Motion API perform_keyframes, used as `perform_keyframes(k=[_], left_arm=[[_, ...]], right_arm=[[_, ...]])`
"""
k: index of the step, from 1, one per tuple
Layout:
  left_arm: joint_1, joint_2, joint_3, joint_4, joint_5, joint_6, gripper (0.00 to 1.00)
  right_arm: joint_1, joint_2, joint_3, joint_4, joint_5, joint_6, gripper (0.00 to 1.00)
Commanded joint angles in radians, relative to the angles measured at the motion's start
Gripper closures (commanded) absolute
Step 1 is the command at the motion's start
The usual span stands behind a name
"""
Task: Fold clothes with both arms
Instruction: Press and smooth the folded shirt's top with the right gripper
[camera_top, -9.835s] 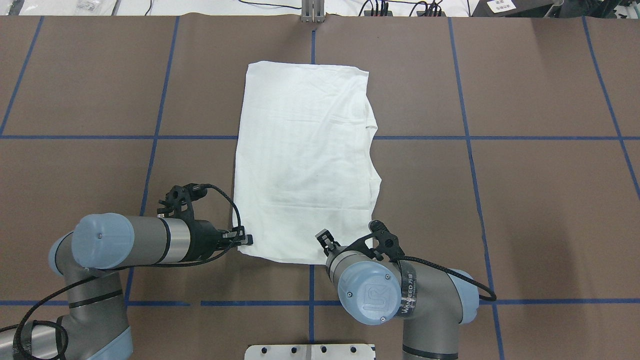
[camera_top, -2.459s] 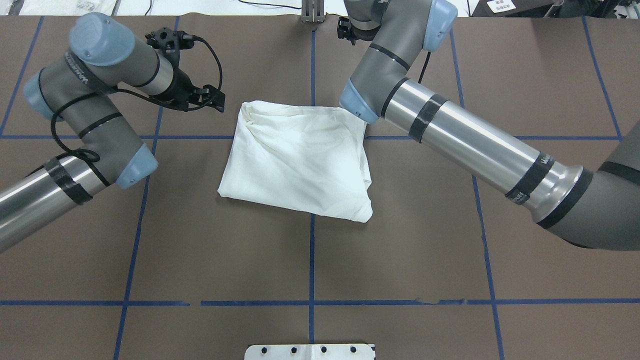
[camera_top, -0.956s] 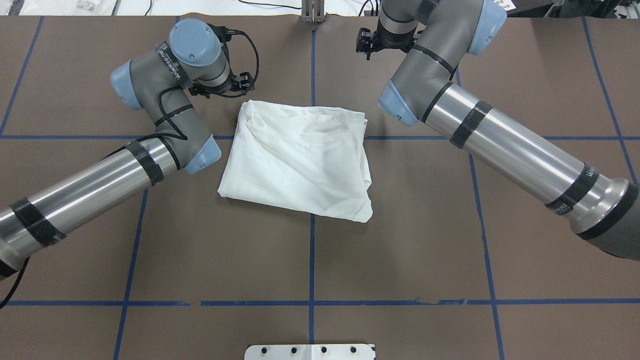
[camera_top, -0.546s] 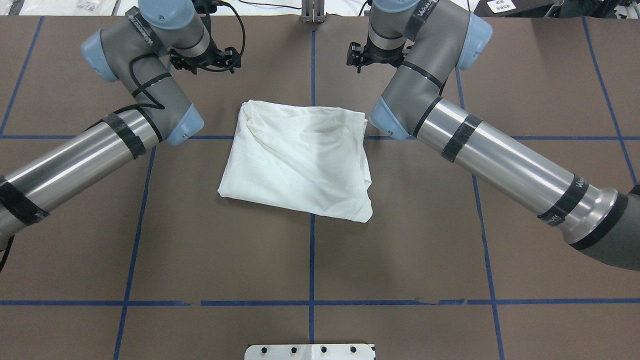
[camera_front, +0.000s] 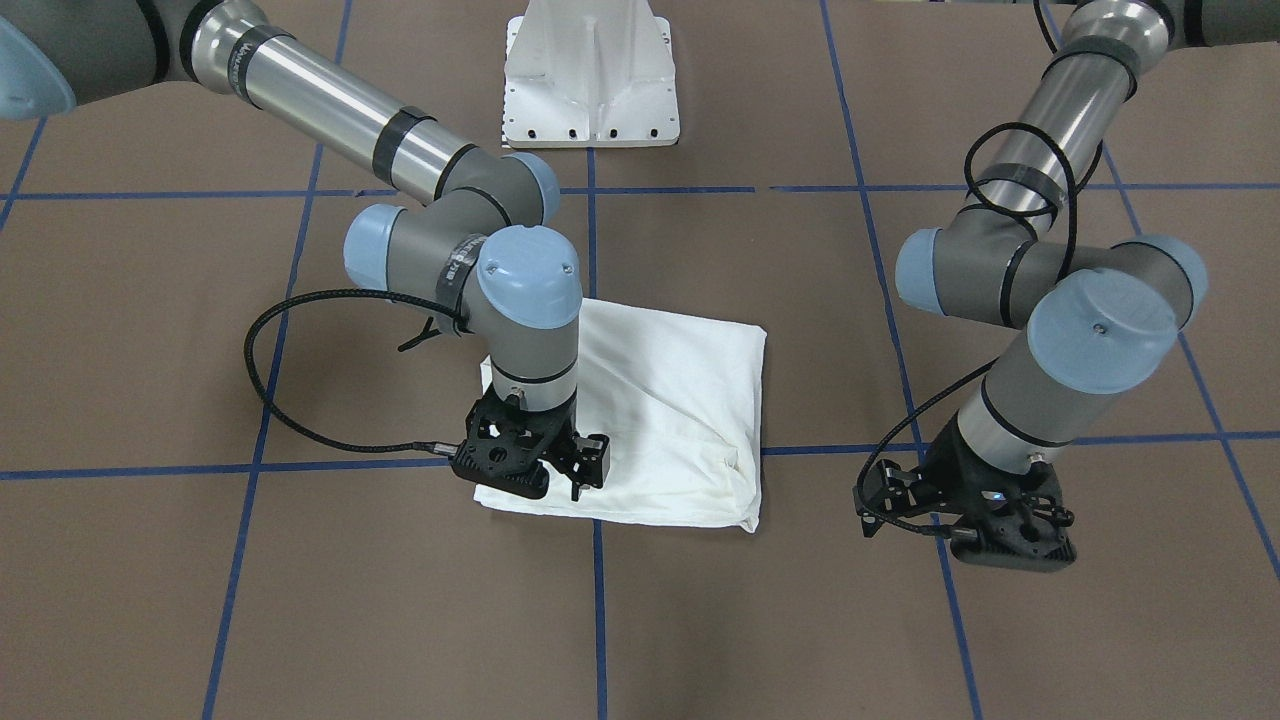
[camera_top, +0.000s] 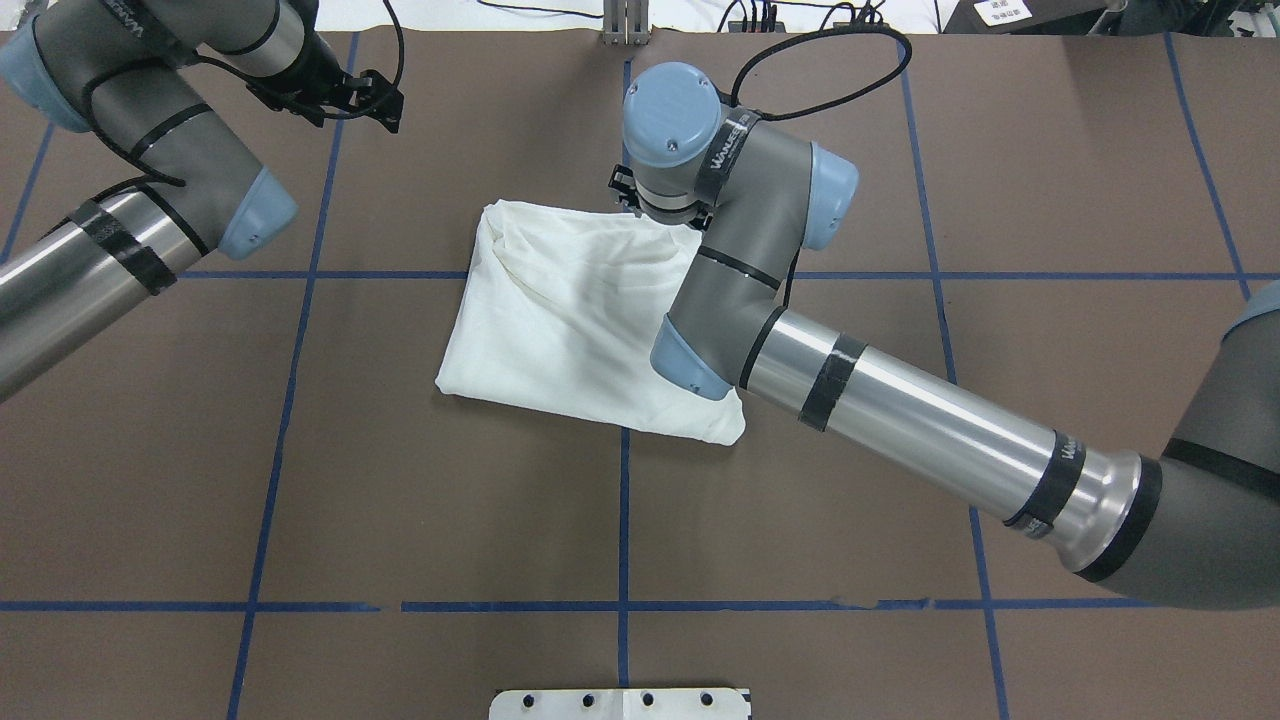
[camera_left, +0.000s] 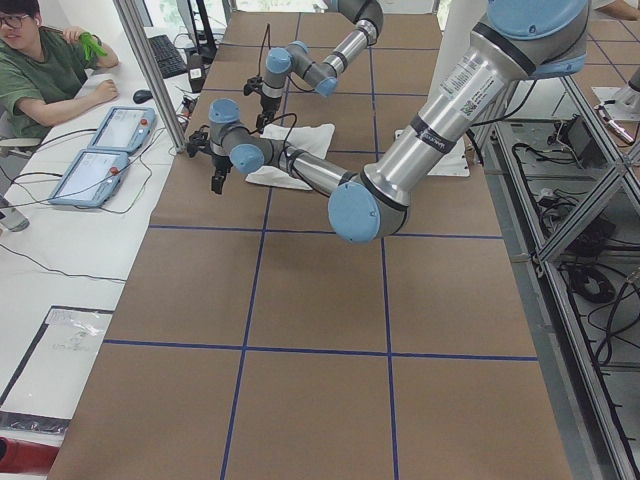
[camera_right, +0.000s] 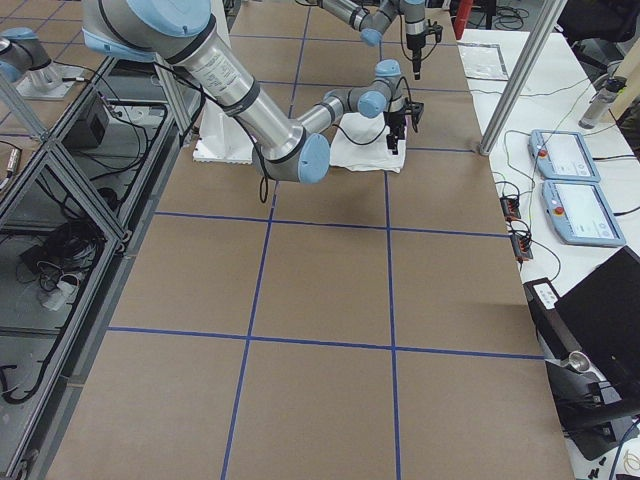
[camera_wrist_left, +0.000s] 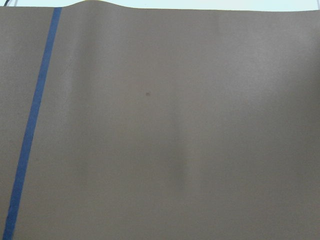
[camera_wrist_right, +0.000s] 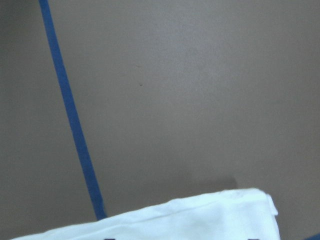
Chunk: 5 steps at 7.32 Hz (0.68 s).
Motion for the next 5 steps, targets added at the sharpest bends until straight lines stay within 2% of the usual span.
perform_keyframes(k=[1, 3, 4, 5], left_arm=[[-0.004, 0.012, -0.004, -0.007, -0.002, 0.014, 0.00], [-0.004, 0.012, -0.004, -0.009, -0.001, 0.014, 0.00], [-0.002, 0.014, -0.004, -0.009, 0.001, 0.014, 0.00], [-0.001, 0.021, -0.004, -0.010, 0.004, 0.016, 0.00]], right_arm=[[-0.038, 0.003, 0.003, -0.043, -0.030, 0.076, 0.20], [-0.036, 0.004, 0.008, -0.065, -0.030, 0.078, 0.36], [-0.036, 0.015, 0.008, -0.062, -0.030, 0.079, 0.62], [-0.035, 0.018, 0.008, -0.056, -0.033, 0.080, 1.00]])
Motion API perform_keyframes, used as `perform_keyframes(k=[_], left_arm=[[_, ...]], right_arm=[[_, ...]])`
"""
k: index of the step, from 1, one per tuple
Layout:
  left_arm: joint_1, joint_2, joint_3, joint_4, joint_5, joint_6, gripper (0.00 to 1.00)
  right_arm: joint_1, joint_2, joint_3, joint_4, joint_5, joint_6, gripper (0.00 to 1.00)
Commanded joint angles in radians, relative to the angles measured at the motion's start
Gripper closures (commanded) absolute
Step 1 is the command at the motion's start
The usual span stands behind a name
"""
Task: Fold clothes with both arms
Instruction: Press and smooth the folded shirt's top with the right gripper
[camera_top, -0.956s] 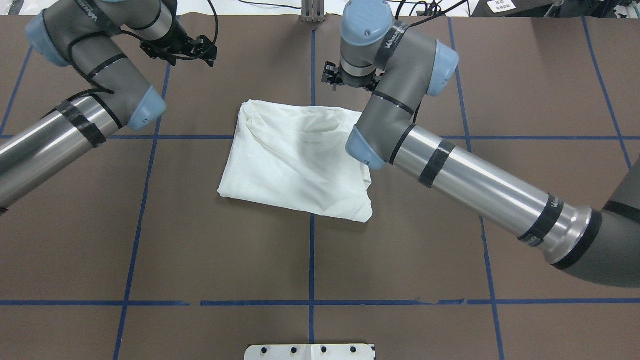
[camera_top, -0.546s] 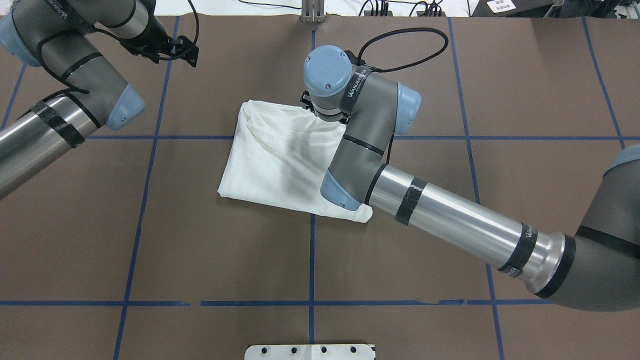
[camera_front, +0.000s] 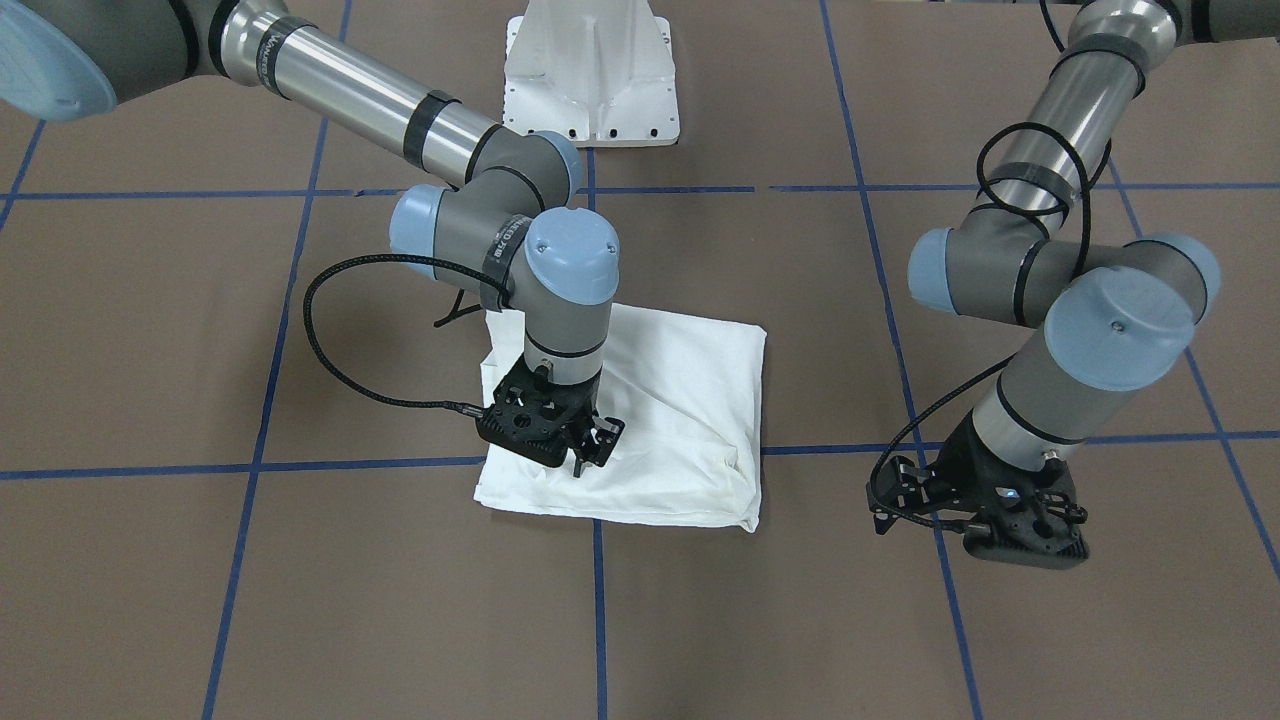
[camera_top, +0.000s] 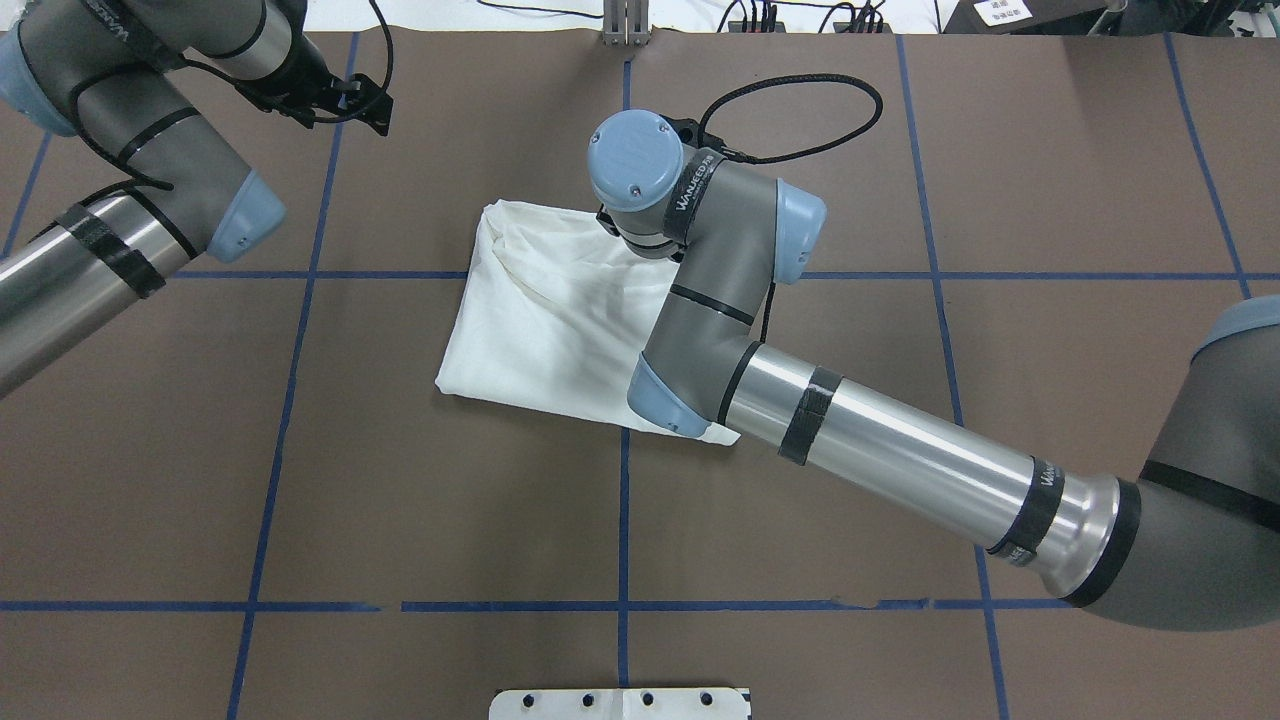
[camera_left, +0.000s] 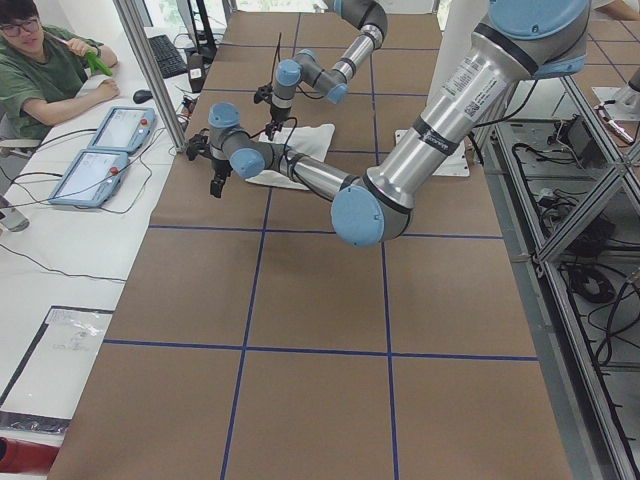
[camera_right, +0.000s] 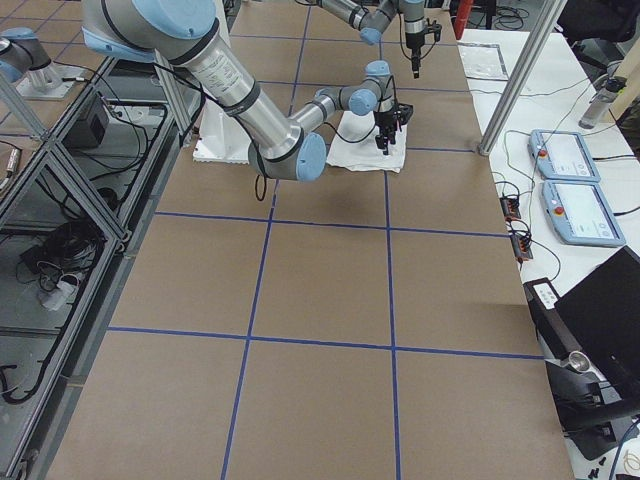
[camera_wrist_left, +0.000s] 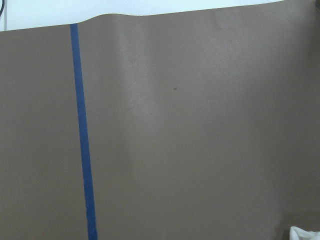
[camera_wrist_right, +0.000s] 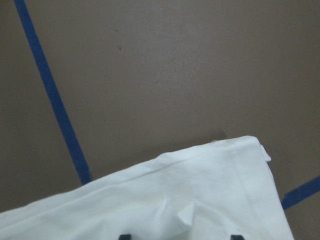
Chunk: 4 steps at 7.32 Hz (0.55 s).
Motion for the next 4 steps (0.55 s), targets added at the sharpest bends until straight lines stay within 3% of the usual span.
perform_keyframes(k=[1, 4], left_arm=[[0.002, 0.024, 0.000, -0.038, 0.003, -0.002, 0.00], [0.002, 0.040, 0.000, -0.064, 0.003, -0.006, 0.00]], right_arm=[[0.001, 0.006, -0.001, 0.010, -0.021, -0.004, 1.00], [0.007, 0.005, -0.003, 0.007, -0.039, 0.002, 1.00]])
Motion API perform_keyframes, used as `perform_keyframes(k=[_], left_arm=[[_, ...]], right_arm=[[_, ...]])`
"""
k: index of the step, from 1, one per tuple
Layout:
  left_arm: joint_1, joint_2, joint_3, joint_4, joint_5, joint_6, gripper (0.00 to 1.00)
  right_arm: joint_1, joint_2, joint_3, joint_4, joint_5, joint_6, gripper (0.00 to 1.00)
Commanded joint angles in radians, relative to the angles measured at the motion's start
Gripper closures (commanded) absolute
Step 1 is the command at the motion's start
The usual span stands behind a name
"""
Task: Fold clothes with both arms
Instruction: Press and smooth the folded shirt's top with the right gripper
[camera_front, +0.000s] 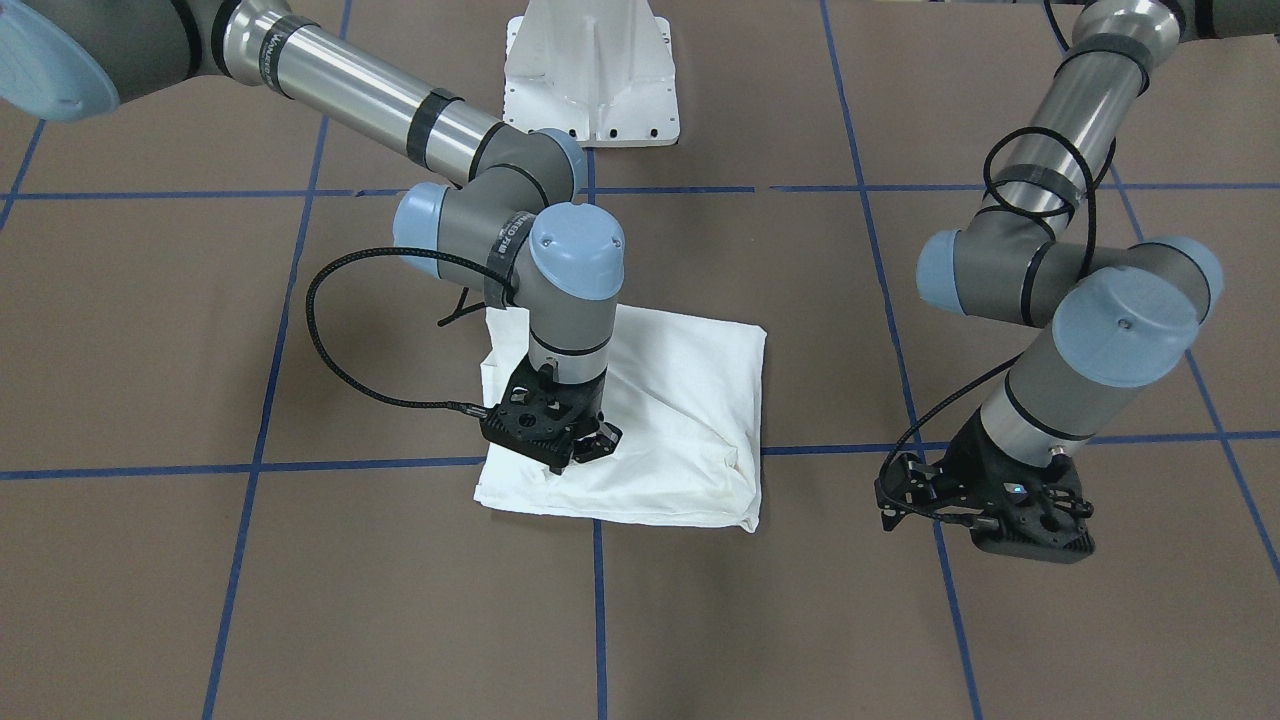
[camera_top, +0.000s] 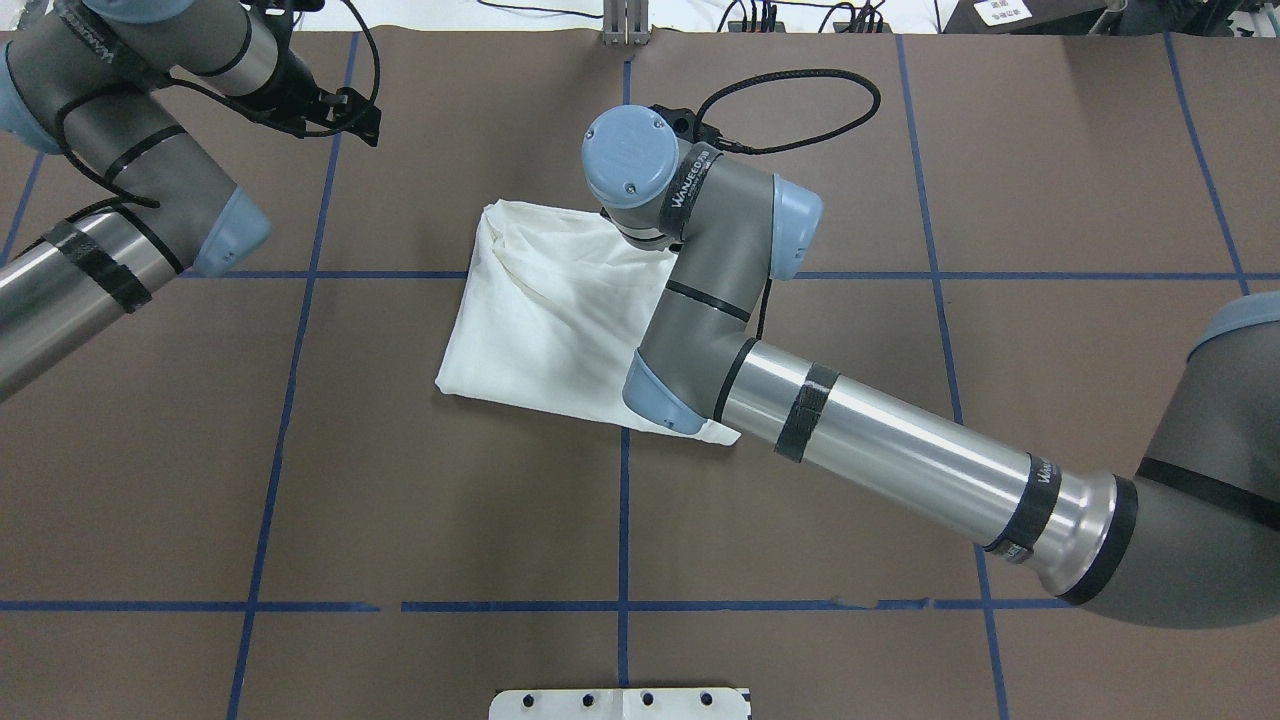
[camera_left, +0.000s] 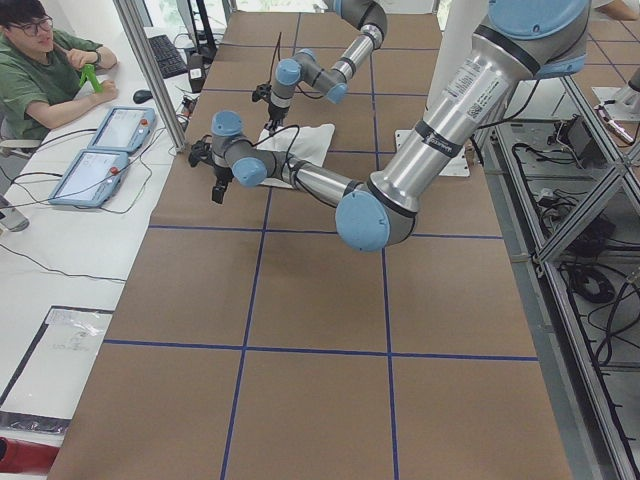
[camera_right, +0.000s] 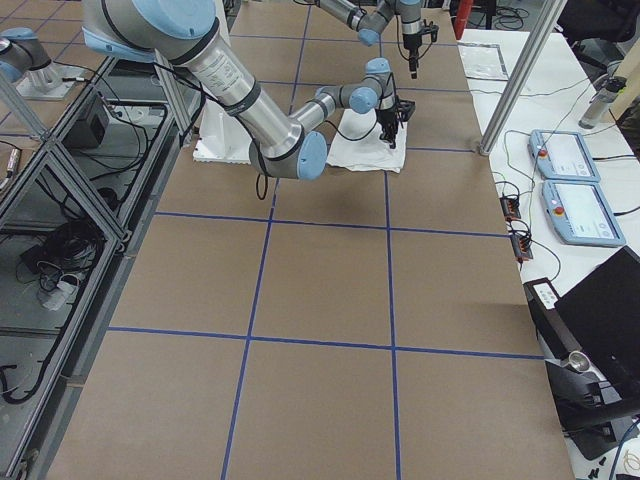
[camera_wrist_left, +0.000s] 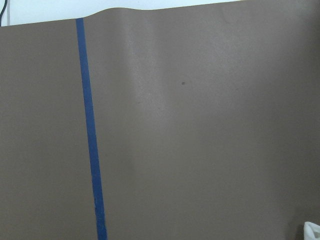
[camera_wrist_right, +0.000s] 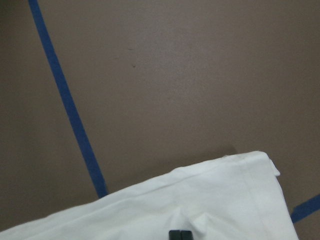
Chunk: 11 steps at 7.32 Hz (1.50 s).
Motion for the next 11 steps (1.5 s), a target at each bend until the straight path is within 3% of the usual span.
perform_keyframes(k=[1, 3, 4, 5, 8, 11], left_arm=[[0.000, 0.003, 0.000, -0.005, 0.000, -0.006, 0.00], [0.000, 0.002, -0.003, -0.005, 0.000, -0.009, 0.00], [0.002, 0.002, -0.003, -0.005, 0.000, -0.010, 0.00], [0.002, 0.002, -0.003, -0.005, 0.000, -0.009, 0.00], [0.002, 0.002, -0.003, -0.006, 0.000, -0.010, 0.00], [0.002, 0.002, -0.003, -0.006, 0.000, -0.010, 0.00]], right_arm=[[0.014, -0.001, 0.000, -0.003, -0.005, -0.001, 1.00], [0.033, -0.004, -0.008, -0.003, -0.034, -0.013, 1.00], [0.033, -0.002, -0.010, -0.001, -0.039, -0.016, 0.50], [0.027, -0.001, -0.011, -0.001, -0.039, -0.049, 0.10], [-0.002, -0.008, -0.013, 0.002, -0.053, -0.048, 0.13], [-0.004, -0.002, -0.065, 0.095, -0.059, -0.047, 0.34]])
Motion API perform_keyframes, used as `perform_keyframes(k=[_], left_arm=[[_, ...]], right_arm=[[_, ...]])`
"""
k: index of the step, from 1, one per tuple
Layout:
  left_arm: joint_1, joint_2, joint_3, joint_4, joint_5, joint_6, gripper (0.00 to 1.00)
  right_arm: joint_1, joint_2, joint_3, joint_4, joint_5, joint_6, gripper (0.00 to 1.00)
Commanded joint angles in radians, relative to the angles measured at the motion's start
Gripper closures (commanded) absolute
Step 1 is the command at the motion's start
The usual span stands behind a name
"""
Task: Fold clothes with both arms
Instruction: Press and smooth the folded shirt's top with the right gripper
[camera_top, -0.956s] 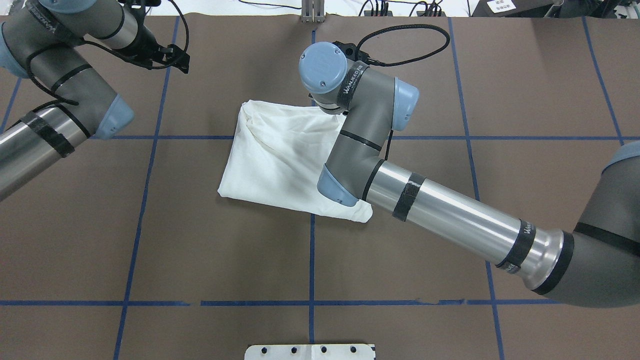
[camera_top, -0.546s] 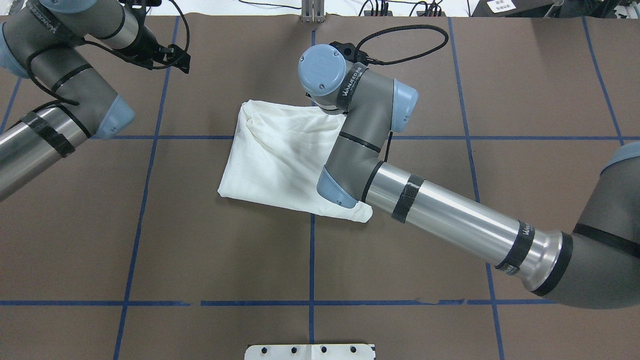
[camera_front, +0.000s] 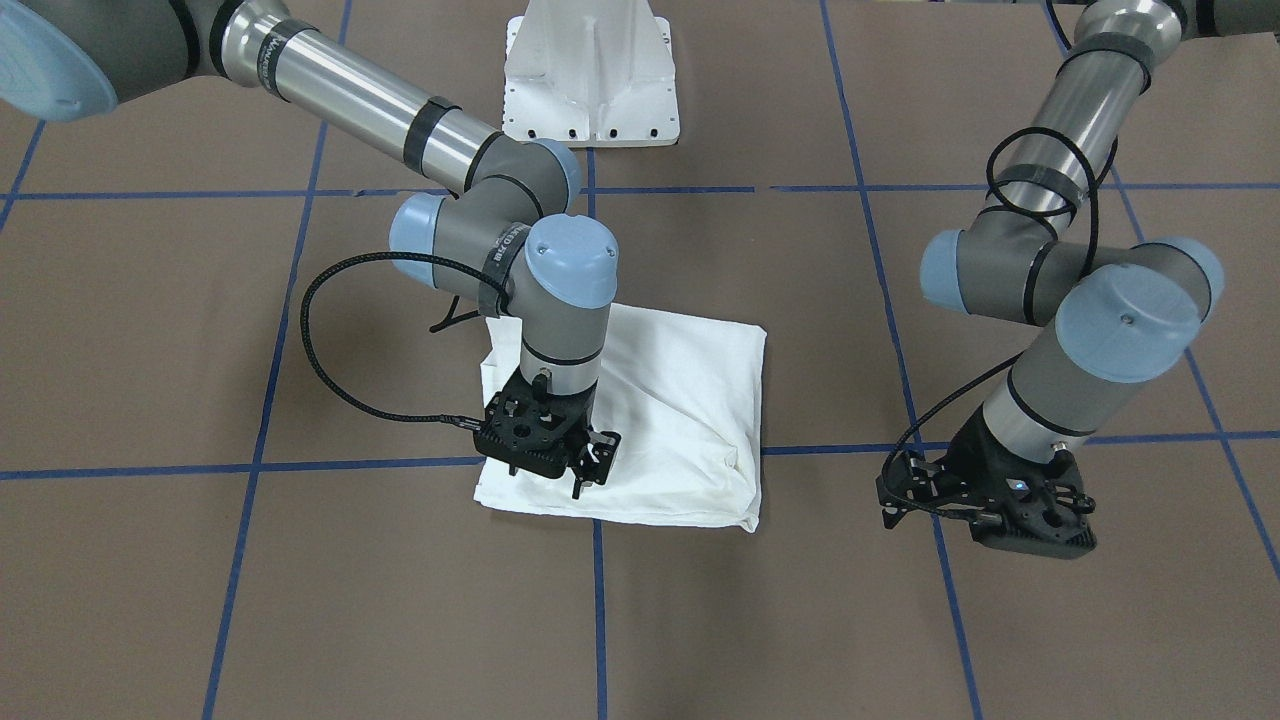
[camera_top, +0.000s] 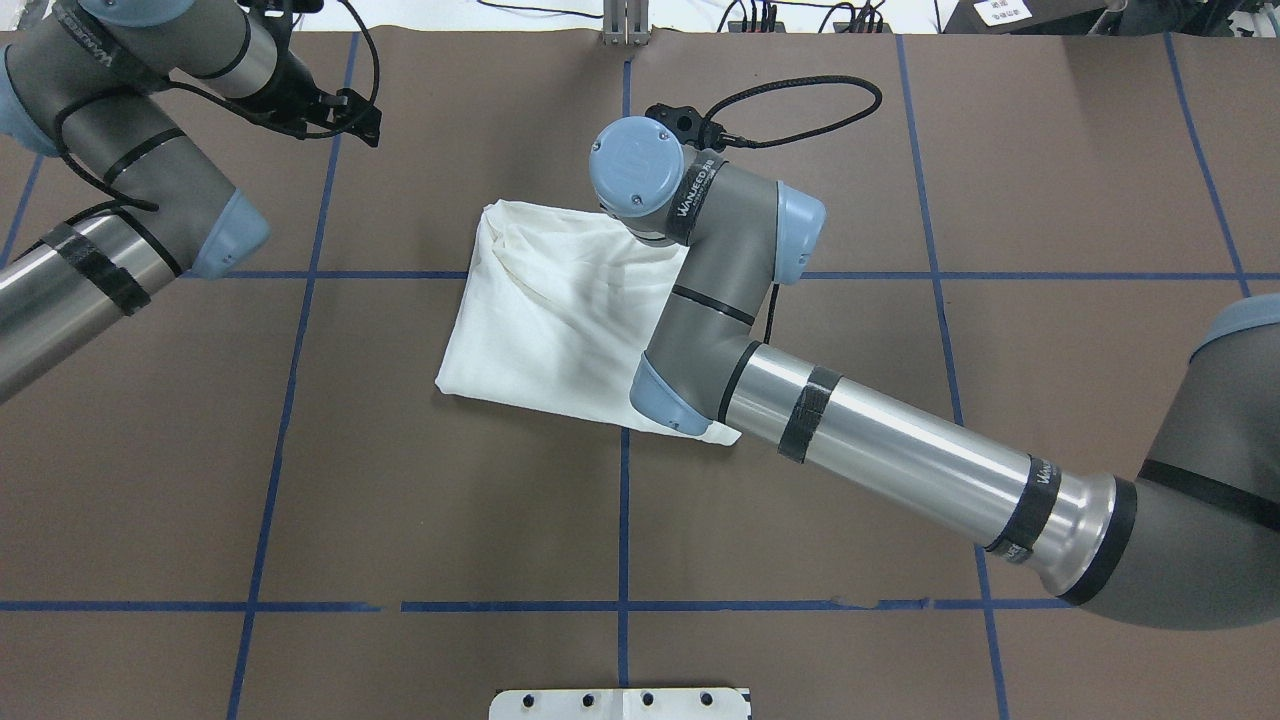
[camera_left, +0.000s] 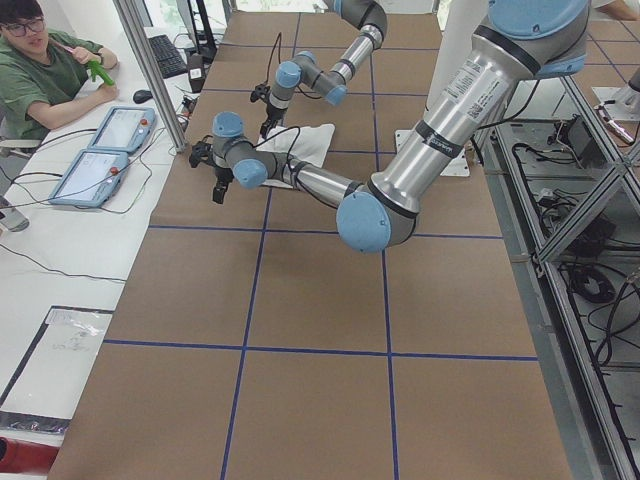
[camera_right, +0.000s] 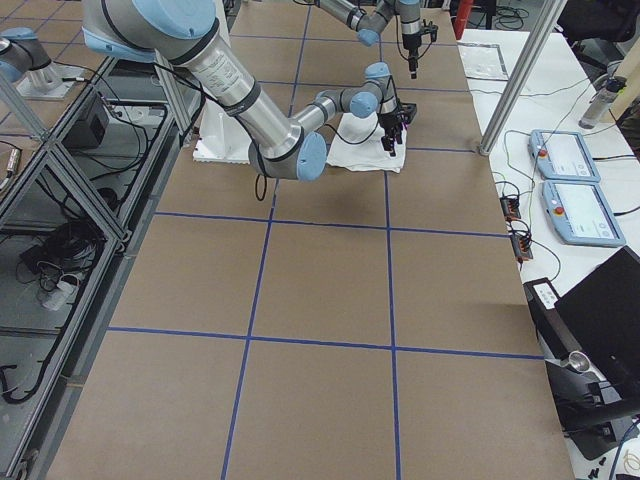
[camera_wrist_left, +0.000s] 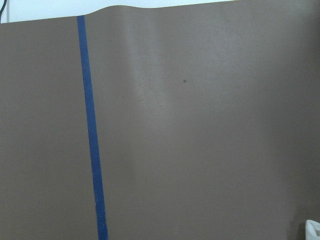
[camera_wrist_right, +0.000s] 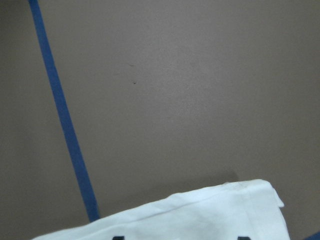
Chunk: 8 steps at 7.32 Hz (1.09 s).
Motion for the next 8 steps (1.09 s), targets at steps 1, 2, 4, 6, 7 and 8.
perform_keyframes(k=[1, 2, 4, 6, 7, 8], left_arm=[[0.000, 0.002, 0.000, 0.001, 0.000, 0.000, 0.00], [0.000, 0.002, 0.000, 0.000, 0.000, -0.002, 0.00], [0.000, 0.002, 0.000, 0.000, 0.002, -0.005, 0.00], [0.002, 0.002, 0.000, 0.000, 0.002, -0.006, 0.00], [0.002, 0.002, -0.002, 0.000, 0.003, -0.011, 0.00], [0.003, 0.002, -0.002, 0.000, 0.003, -0.011, 0.00]], right_arm=[[-0.001, 0.002, -0.028, 0.045, -0.003, 0.001, 0.41], [-0.001, 0.003, -0.027, 0.045, -0.003, 0.005, 0.67], [0.001, 0.005, -0.018, 0.041, -0.001, 0.010, 1.00], [0.007, 0.004, -0.018, 0.035, -0.001, 0.007, 1.00], [0.017, 0.004, -0.015, 0.034, -0.001, -0.002, 1.00], [0.027, 0.000, -0.016, 0.034, -0.004, -0.006, 1.00]])
